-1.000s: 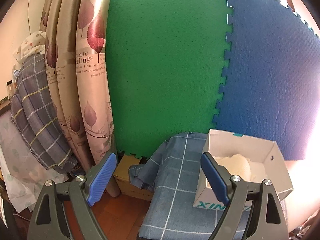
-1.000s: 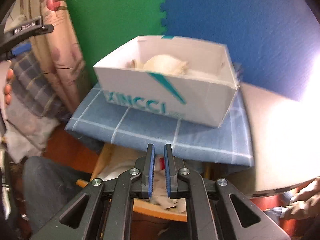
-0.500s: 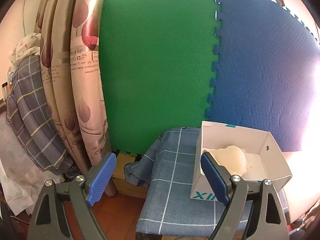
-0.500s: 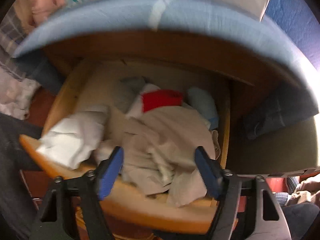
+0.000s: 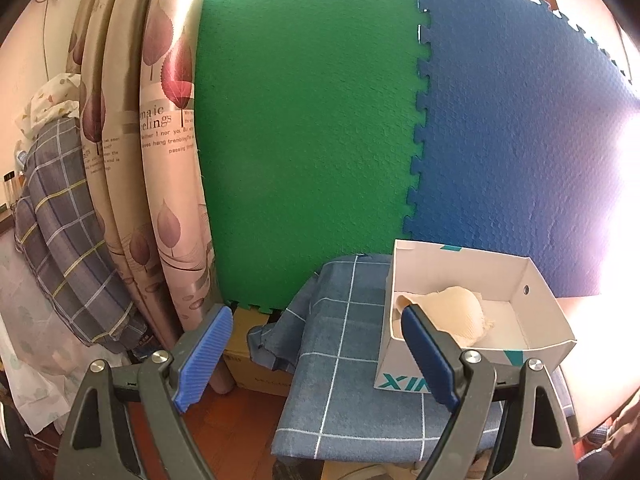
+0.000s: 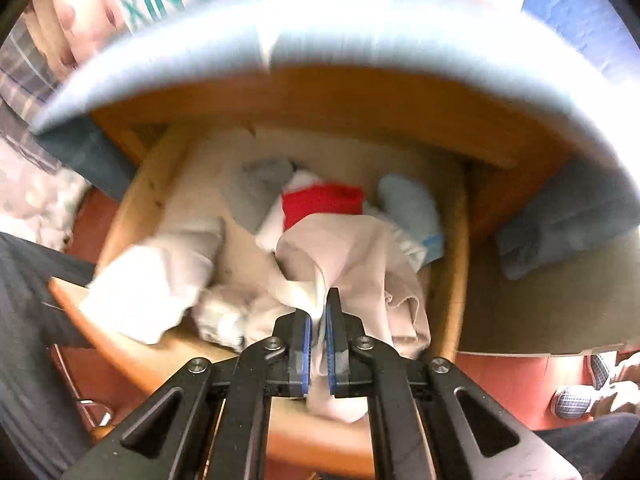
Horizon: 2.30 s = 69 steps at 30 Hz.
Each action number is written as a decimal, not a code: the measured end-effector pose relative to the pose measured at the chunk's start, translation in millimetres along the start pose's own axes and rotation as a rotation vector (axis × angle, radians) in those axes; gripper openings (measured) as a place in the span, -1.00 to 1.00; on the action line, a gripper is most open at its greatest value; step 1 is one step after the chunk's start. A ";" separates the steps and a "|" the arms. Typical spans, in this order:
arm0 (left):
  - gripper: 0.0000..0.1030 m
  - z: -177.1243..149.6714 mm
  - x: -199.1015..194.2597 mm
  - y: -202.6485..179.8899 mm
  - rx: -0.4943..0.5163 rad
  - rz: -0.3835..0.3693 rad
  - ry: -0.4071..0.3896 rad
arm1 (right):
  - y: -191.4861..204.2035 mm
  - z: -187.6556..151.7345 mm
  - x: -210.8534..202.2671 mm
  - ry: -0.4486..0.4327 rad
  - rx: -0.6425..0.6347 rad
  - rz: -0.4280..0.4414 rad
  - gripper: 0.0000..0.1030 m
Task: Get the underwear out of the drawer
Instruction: 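Pull the beige underwear out of the drawer with the right gripper, then lift the beige underwear with the right gripper over the white box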
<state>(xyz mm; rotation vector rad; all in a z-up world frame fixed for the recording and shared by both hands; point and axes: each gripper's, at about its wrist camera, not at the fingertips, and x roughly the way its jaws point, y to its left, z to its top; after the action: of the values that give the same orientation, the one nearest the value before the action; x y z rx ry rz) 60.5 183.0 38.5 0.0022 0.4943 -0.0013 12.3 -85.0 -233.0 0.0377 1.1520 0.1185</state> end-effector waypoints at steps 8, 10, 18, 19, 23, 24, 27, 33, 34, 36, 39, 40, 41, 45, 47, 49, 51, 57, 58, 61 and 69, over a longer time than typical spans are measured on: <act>0.72 -9.0 1.0 -1.9 -0.010 -0.008 0.018 | 11.7 13.2 -90.1 -0.152 -0.011 0.040 -0.90; 0.72 -11.4 1.8 -1.4 -0.014 -0.008 0.021 | 15.4 16.7 -113.5 -0.194 -0.017 0.045 -0.90; 0.72 -20.9 4.1 0.6 -0.020 -0.001 0.043 | 24.2 45.1 -190.6 -0.349 -0.019 0.077 -0.91; 0.72 -22.7 4.3 1.2 -0.021 0.001 0.046 | 24.7 49.2 -201.1 -0.368 -0.024 0.080 -0.91; 0.72 -30.8 4.0 2.2 -0.020 0.003 0.058 | 30.1 69.6 -240.8 -0.449 -0.041 0.091 -0.91; 0.72 -33.8 4.3 2.9 -0.021 0.002 0.063 | 31.0 76.1 -251.0 -0.467 -0.046 0.098 -0.91; 0.72 -44.1 5.4 4.7 -0.023 0.000 0.082 | 35.2 90.8 -271.8 -0.513 -0.063 0.087 -0.91; 0.72 -74.5 2.6 0.6 -0.006 -0.008 0.118 | 39.4 125.0 -311.4 -0.597 -0.087 0.068 -0.92; 0.72 -81.0 3.1 -1.5 0.000 -0.011 0.127 | 38.5 129.6 -316.5 -0.608 -0.087 0.066 -0.92; 0.72 -98.1 6.6 -7.2 0.024 -0.014 0.158 | 38.9 140.4 -325.4 -0.625 -0.089 0.059 -0.92; 0.72 -125.1 14.6 -15.7 0.035 -0.034 0.212 | 38.2 159.1 -340.7 -0.654 -0.094 0.041 -0.92; 0.72 -133.9 17.3 -20.2 0.050 -0.037 0.227 | 38.1 168.0 -344.8 -0.662 -0.096 0.029 -0.92; 0.72 -140.4 19.2 -24.8 0.065 -0.037 0.236 | 37.4 173.8 -347.0 -0.668 -0.096 0.018 -0.92; 0.72 -168.6 28.0 -47.4 0.124 -0.070 0.271 | 32.2 203.6 -344.6 -0.679 -0.091 -0.031 -0.92; 0.72 -183.5 34.3 -56.0 0.143 -0.086 0.296 | 26.2 217.2 -339.2 -0.673 -0.072 -0.046 -0.92; 0.72 -196.1 39.0 -61.8 0.163 -0.096 0.308 | 19.7 229.6 -331.3 -0.667 -0.050 -0.065 -0.92; 0.72 -209.2 44.4 -68.0 0.187 -0.104 0.327 | 13.1 241.2 -322.4 -0.665 -0.035 -0.091 -0.92; 0.72 -230.4 54.1 -74.6 0.204 -0.115 0.360 | -0.9 265.4 -307.8 -0.655 -0.003 -0.152 -0.93; 0.72 -232.3 54.6 -75.7 0.208 -0.118 0.358 | -1.3 268.3 -310.2 -0.660 -0.007 -0.163 -0.93; 0.72 -234.8 56.1 -79.6 0.217 -0.120 0.355 | -0.1 276.7 -317.9 -0.675 -0.021 -0.185 -0.93; 0.72 -241.6 56.9 -85.1 0.234 -0.138 0.358 | -10.3 295.2 -285.4 -0.614 0.004 -0.208 -0.93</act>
<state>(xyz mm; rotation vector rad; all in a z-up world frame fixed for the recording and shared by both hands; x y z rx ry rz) -4.2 98.5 -201.3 0.2001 0.8491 -0.1972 168.0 -118.3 145.6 -0.0414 0.5375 -0.0787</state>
